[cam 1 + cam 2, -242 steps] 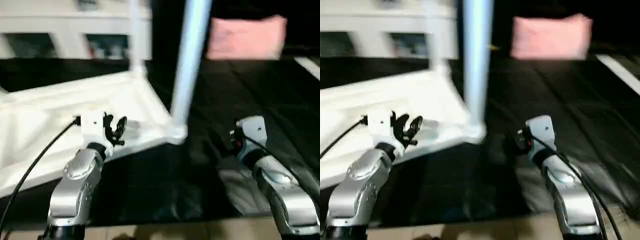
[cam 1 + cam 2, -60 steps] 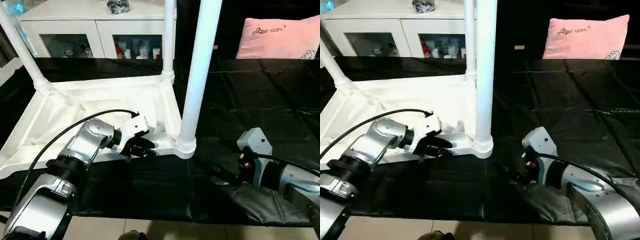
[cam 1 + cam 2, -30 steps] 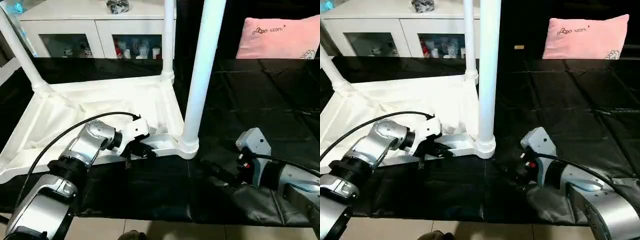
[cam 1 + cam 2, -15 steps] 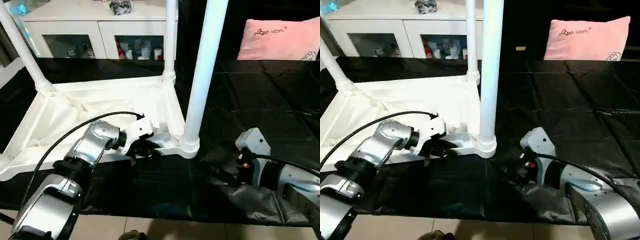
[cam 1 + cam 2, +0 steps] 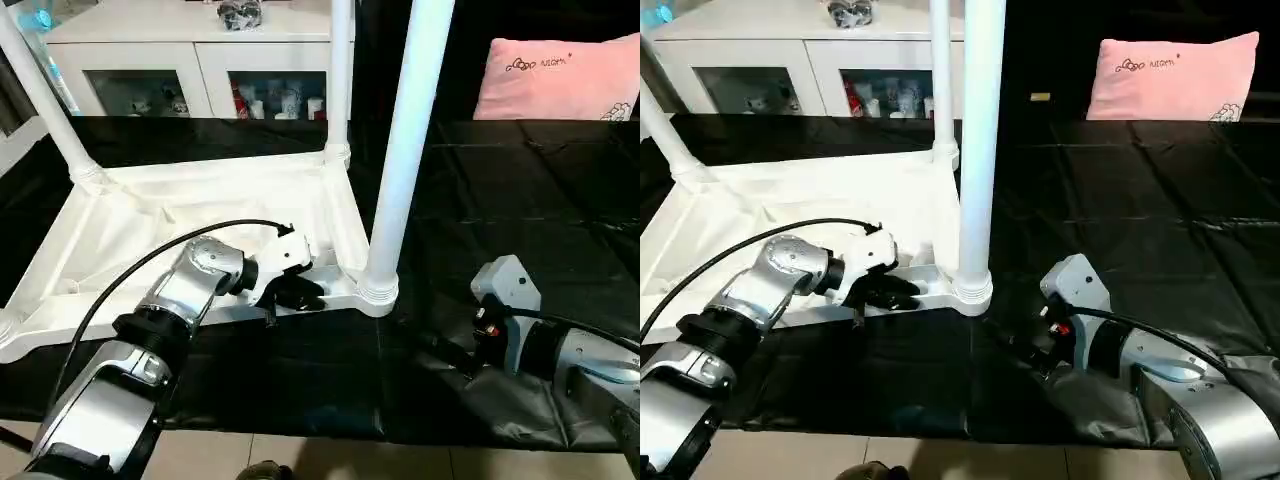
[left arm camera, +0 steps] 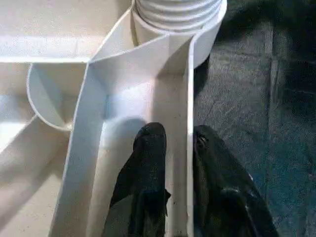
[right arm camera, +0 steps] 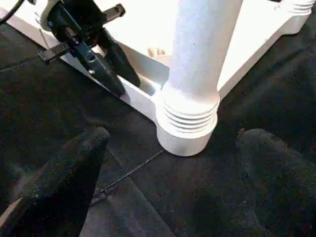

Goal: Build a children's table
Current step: Rotate leg to tighten

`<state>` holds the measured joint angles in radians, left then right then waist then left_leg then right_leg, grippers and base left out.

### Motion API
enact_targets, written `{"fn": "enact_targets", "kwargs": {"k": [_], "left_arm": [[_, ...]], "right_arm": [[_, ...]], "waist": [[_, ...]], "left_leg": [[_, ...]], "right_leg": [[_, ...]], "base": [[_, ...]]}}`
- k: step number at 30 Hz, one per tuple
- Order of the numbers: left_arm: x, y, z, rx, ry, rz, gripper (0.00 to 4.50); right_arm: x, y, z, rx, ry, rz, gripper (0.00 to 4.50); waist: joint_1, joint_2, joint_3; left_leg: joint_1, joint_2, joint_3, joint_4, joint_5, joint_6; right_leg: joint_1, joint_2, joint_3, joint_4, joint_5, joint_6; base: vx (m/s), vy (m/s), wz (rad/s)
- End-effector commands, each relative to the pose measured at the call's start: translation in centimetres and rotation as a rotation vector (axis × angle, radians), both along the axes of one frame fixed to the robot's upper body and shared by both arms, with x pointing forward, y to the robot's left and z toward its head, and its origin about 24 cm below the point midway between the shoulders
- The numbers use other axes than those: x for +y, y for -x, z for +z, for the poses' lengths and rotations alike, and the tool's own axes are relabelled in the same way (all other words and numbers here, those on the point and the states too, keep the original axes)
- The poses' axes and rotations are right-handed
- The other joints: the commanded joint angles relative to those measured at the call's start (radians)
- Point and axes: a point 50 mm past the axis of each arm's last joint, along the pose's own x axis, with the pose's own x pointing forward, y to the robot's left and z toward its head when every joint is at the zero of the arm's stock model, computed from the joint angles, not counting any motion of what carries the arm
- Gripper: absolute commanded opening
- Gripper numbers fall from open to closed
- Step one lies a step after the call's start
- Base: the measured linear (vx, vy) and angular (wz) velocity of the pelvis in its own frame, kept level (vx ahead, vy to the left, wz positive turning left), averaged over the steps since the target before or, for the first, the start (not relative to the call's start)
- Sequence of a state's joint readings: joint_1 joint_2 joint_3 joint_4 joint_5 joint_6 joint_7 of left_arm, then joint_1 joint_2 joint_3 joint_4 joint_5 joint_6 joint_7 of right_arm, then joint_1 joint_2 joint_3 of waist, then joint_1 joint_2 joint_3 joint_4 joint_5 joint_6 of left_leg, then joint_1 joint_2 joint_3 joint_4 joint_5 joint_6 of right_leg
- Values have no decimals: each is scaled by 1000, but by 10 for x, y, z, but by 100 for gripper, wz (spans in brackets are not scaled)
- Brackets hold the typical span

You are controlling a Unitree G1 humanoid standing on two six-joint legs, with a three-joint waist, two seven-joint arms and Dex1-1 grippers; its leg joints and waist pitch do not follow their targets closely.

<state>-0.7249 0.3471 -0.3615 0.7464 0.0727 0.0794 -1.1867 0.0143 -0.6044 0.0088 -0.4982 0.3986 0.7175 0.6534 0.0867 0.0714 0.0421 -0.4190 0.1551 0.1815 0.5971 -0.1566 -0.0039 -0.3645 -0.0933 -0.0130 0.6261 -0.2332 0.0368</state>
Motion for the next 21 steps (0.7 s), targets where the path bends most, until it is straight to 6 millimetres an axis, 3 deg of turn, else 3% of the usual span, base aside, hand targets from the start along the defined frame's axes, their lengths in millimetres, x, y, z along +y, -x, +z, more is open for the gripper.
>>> {"fn": "enact_targets", "kwargs": {"k": [1, 9, 18, 21], "left_arm": [[3, -6, 7, -35, -20, 12, 66], [1, -6, 10, -24, 14, 5, 6], [1, -4, 9, -12, 19, -30, 6], [2, -2, 8, -17, 14, -62, 6]], "right_arm": [[1, -1, 1, -2, 7, 12, 450], [1, -1, 1, -1, 7, 12, 450], [0, -2, 1, -11, 15, 8, 450], [-1, -6, 0, -25, 16, 6, 450]], "waist": [[-3, -10, -63], [-3, -11, -60], [-3, -9, -62], [-3, -15, -63]], "left_leg": [[47, 67, -30, -76, -255, 1], [47, 67, -30, -78, -277, -8], [47, 68, -31, -79, -266, -5], [45, 68, -29, -78, -252, 3]], "right_leg": [[15, -58, 21, -77, -61, -254], [13, -59, 22, -81, -93, -251], [14, -58, 21, -77, -57, -254], [14, -58, 20, -76, -36, -259]], "base": [[0, 0, 0], [0, 0, 0], [0, 0, 0], [0, 0, 0]]}}
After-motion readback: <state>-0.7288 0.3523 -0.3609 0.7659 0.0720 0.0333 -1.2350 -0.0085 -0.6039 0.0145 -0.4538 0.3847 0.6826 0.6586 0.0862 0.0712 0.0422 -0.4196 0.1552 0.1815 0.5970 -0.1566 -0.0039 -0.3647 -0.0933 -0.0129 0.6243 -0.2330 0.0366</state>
